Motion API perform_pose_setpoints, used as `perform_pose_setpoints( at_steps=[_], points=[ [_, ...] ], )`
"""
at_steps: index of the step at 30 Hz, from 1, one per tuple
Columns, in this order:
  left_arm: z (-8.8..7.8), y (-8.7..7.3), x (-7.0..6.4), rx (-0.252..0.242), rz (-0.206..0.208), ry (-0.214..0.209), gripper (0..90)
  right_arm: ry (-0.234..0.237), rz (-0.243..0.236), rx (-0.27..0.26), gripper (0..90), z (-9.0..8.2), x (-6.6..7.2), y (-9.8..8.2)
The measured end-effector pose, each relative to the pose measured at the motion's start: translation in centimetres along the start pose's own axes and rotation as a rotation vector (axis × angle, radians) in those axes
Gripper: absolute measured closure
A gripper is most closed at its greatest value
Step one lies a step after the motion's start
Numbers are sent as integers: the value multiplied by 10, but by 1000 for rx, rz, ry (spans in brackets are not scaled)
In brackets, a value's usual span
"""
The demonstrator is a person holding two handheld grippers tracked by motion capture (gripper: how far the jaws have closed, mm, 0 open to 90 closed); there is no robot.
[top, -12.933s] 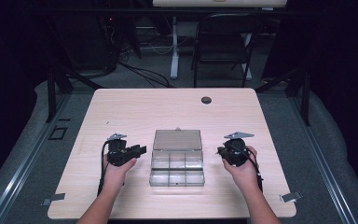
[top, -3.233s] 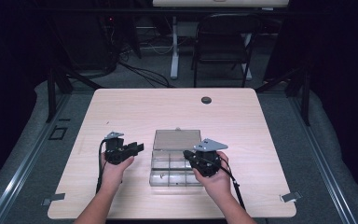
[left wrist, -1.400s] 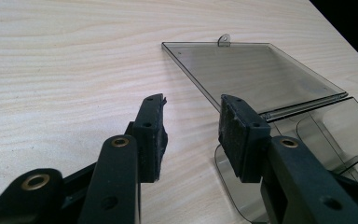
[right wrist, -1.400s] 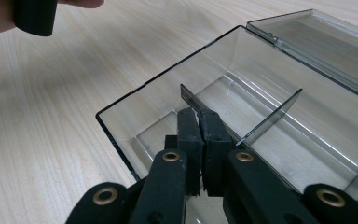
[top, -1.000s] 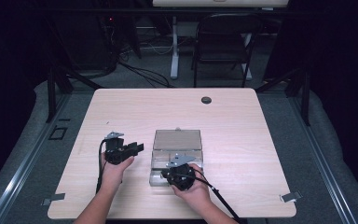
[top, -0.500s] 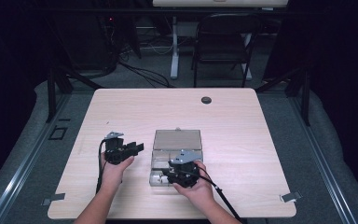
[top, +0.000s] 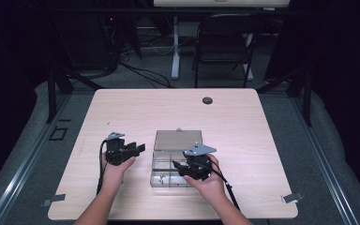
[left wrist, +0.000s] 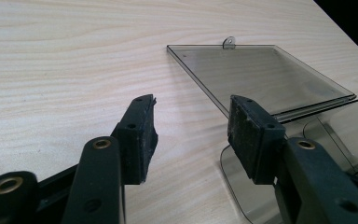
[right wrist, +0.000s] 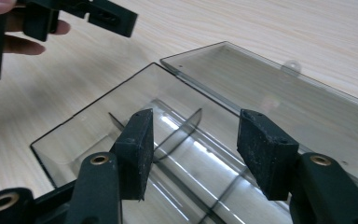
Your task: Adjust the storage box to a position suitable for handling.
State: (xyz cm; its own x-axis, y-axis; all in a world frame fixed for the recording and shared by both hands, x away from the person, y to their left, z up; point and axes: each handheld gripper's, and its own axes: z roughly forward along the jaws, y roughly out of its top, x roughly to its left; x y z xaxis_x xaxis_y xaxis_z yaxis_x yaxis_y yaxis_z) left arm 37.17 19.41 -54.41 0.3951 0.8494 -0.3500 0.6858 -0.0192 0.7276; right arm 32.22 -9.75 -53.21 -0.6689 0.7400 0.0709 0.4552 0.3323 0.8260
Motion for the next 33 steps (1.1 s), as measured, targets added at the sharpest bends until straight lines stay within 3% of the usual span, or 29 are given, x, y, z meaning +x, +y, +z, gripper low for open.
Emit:
perform_pose_setpoints(
  at_steps=[4, 11, 15, 20, 23, 29, 33],
  points=[
    [-1, 0, -2, -3, 7, 0, 502, -38, -14, -3, 475, -3, -6, 0],
    [-3, 1, -4, -3, 18, -4, 493, -14, 23, -19, 464, -10, -16, 1],
    [-3, 1, -5, -18, 21, -12, 484, -51, -7, -17, 453, -15, -25, -1],
    [-3, 2, -8, -15, 32, -22, 480, -62, 37, -45, 443, -21, -38, 0],
    [-3, 2, -9, -24, 30, -30, 479, -72, 36, -66, 462, -25, -45, 0],
    [-5, 6, -8, -35, 9, -82, 480, -52, 94, -65, 482, -33, -57, 3],
    [-3, 10, -13, -2, 15, -74, 477, -77, 111, -80, 477, -37, -65, 8]
  ],
)
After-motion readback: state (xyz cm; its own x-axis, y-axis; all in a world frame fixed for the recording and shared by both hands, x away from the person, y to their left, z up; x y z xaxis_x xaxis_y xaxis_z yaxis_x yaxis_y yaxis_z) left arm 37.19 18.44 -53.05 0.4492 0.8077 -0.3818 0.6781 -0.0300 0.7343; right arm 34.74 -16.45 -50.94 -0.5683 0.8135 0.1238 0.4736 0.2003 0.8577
